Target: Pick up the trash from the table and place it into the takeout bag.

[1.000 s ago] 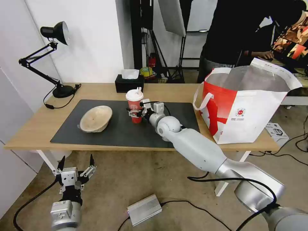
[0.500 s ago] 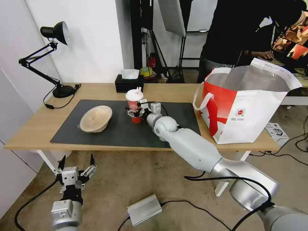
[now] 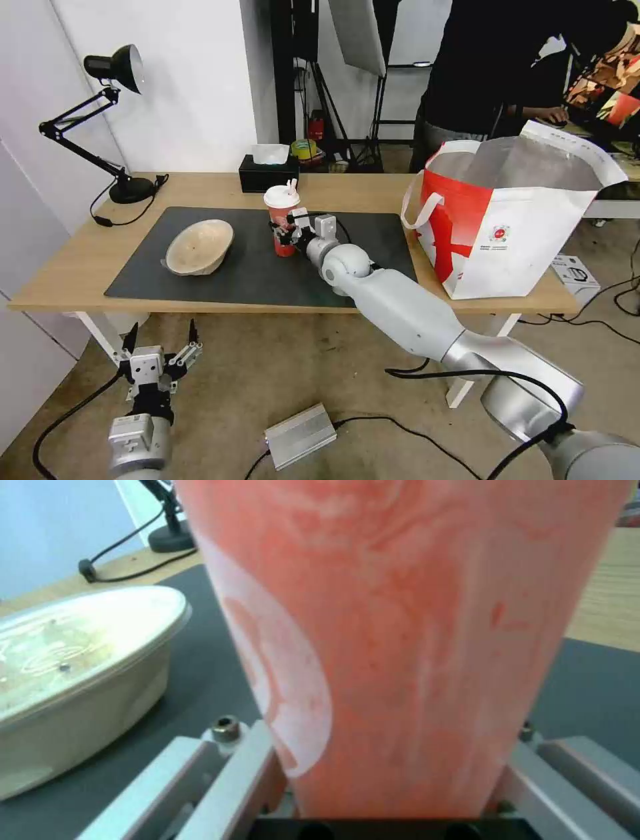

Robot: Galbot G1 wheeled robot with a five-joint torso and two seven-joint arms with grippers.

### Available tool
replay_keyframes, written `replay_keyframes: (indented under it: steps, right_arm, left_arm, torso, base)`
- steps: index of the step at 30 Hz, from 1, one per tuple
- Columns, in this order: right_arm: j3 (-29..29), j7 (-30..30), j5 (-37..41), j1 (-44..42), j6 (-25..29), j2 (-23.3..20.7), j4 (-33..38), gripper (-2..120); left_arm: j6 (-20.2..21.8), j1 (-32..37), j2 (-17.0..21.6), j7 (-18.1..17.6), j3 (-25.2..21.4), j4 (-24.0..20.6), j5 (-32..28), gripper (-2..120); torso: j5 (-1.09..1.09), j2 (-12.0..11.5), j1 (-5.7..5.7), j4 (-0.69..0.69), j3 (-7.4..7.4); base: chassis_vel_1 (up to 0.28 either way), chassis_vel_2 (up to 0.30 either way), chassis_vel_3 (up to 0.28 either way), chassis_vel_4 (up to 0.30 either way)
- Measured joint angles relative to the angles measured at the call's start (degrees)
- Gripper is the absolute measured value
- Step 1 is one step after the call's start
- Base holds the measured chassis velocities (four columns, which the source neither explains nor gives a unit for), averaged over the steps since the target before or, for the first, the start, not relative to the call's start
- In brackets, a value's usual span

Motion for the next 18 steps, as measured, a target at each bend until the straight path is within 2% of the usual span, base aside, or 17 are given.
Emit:
replay_keyframes:
  steps: [4,15,18]
  right_arm:
    - [0.0,0.45,0.16,-0.2,0.0,-0.81,0.88,9]
    - [-0.01,2.26,0.56,-0.32,-0.29,-2.98,4.52,9]
    - [-0.09,4.17,1.62,1.1,-1.69,-5.82,10.04,8]
  left_arm:
    - [0.0,0.0,0.0,0.0,0.07,0.06,0.04,100]
    - [0.01,-0.01,-0.01,0.01,0.22,0.16,0.16,100]
    - [0.13,-0.13,-0.01,0.02,0.25,-0.01,0.18,100]
  torso:
    - [0.0,0.0,0.0,0.0,0.0]
    - [0.0,0.0,0.0,0.0,0.01]
    - [0.0,0.0,0.0,0.0,0.01]
  base:
    - [0.0,0.0,0.0,0.0]
    - [0.0,0.0,0.0,0.0]
    - [0.0,0.0,0.0,0.0]
